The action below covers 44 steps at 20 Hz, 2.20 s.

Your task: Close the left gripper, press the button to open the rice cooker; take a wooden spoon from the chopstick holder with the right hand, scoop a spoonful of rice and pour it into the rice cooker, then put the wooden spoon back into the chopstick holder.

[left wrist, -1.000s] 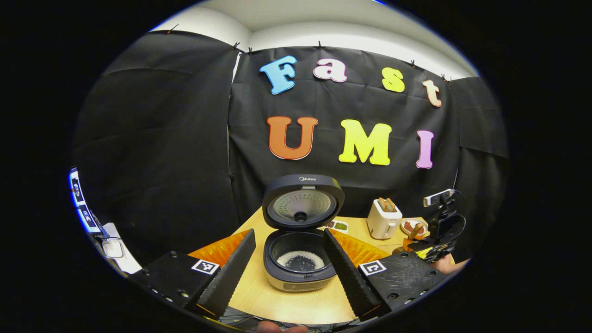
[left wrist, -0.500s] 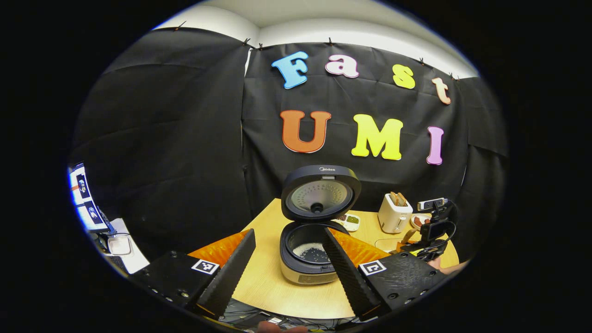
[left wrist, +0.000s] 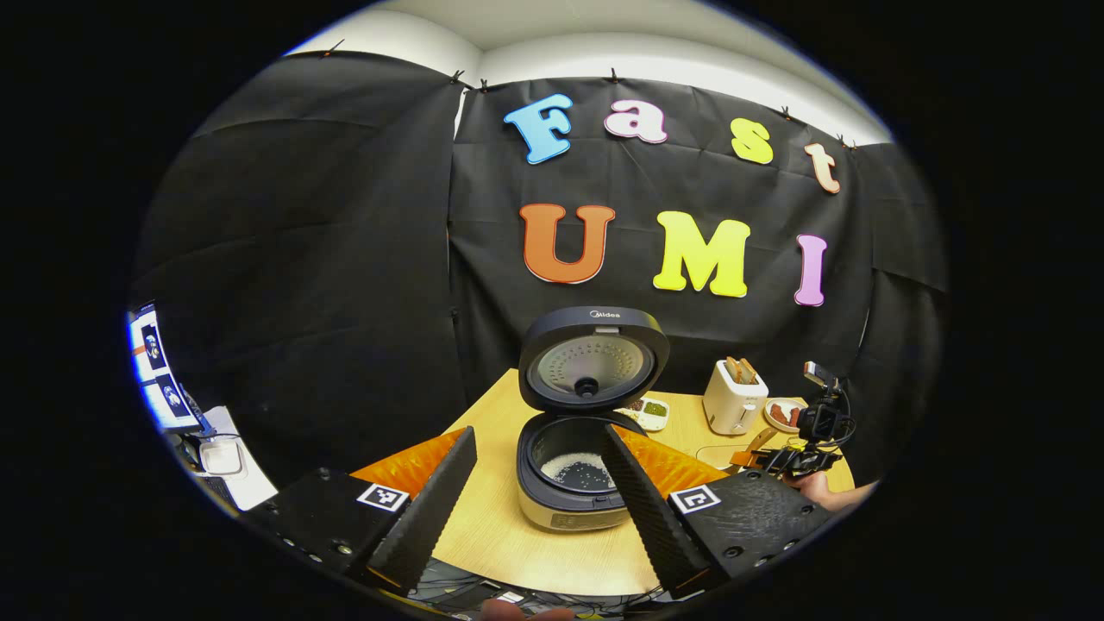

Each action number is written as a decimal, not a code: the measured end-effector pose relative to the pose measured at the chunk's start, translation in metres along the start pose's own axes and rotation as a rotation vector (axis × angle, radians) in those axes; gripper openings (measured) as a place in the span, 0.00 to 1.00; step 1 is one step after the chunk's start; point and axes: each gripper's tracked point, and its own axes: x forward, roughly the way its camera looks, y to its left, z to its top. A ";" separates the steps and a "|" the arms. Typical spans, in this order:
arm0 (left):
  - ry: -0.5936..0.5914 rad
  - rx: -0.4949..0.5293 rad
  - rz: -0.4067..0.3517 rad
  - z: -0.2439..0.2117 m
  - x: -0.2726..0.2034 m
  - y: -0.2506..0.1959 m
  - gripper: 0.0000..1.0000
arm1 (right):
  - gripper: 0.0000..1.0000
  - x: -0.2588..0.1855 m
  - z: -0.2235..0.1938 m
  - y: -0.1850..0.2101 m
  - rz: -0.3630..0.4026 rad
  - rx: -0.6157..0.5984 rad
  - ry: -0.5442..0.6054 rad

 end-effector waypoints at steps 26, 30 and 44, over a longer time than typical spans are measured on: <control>-0.079 -0.039 -0.050 0.012 -0.006 -0.034 0.95 | 0.11 -0.108 0.115 0.125 0.414 0.350 -0.041; -0.083 -0.047 -0.014 0.008 -0.015 -0.010 0.95 | 0.11 -0.090 0.098 0.192 0.453 0.193 -0.016; -0.071 -0.090 0.083 -0.008 -0.022 0.042 0.95 | 0.11 -0.045 0.050 0.262 0.352 -0.304 -0.079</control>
